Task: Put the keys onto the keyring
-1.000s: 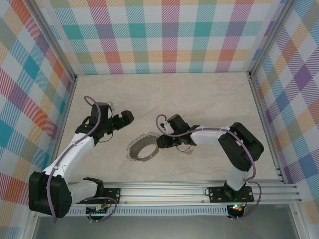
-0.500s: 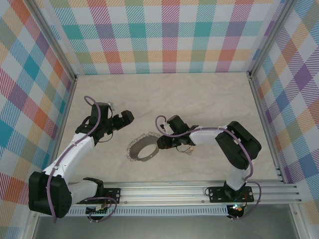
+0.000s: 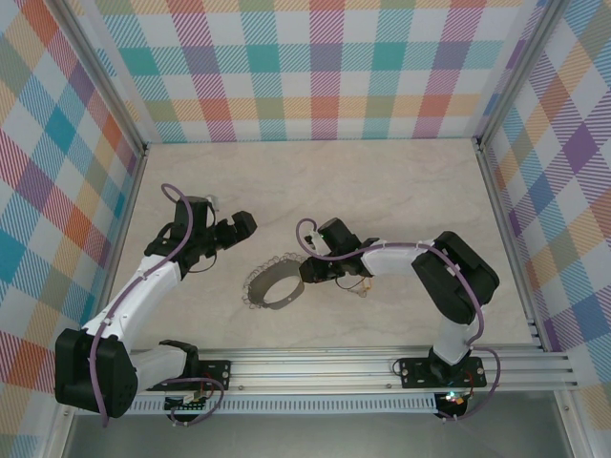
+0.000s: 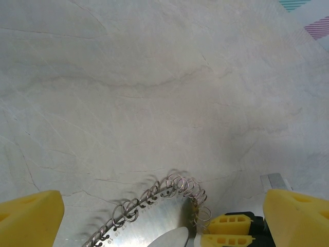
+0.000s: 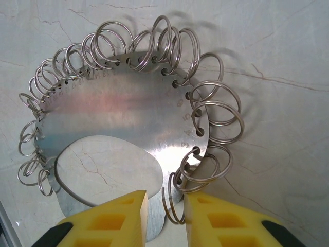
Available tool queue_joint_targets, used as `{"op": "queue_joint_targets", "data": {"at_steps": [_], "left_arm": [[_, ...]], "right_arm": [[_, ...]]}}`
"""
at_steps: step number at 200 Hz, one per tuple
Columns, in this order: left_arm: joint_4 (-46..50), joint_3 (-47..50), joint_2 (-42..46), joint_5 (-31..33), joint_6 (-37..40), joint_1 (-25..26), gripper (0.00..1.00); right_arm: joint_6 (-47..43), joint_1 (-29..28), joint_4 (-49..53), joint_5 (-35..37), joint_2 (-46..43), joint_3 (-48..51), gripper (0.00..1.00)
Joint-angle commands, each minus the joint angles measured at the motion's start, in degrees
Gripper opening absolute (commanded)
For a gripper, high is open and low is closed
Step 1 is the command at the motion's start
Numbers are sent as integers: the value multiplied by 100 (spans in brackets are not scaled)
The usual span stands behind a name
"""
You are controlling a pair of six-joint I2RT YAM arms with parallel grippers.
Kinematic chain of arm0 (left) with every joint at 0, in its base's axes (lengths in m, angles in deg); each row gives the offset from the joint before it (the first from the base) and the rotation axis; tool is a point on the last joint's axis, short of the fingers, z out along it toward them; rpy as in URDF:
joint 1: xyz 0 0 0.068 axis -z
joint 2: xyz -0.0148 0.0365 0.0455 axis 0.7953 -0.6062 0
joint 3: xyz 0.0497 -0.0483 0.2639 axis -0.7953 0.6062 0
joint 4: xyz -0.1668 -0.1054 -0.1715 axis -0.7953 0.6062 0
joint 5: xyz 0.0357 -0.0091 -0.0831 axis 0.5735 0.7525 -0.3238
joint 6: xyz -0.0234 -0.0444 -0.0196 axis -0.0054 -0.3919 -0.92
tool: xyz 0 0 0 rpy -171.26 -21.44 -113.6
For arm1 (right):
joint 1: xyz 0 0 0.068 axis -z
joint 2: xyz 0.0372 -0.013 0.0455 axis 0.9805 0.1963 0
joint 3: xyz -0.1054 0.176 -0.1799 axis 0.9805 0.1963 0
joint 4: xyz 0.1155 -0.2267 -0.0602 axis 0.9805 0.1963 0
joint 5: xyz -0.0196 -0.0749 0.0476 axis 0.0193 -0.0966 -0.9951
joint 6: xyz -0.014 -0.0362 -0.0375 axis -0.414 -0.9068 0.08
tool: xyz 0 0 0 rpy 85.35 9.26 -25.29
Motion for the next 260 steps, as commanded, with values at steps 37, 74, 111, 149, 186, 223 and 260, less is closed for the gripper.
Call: {"op": "queue_joint_targets", "data": {"at_steps": [37, 74, 111, 149, 186, 223, 260], "left_arm": [[-154, 103, -2, -111, 24, 107, 99], [-145, 88, -18, -95, 25, 107, 99], [-51, 41, -40, -60, 38, 107, 99], [442, -273, -87, 157, 69, 109, 99], [894, -660, -3, 315, -22, 140, 98], [403, -945, -108, -689, 82, 241, 79], [-22, -1401, -339, -1268, 319, 487, 73]], "right_arm": [[-1, -53, 18, -40, 181, -163, 25], [-49, -53, 141, 105, 159, -171, 19], [-75, -51, 224, 307, 1, -105, 0], [-373, -36, 226, 379, -452, -22, 0], [-880, 180, 59, -41, -1177, -39, 0], [-1208, 681, -377, -872, -1785, -96, 0], [-1100, 1300, -995, -2037, -2213, -207, 0]]}}
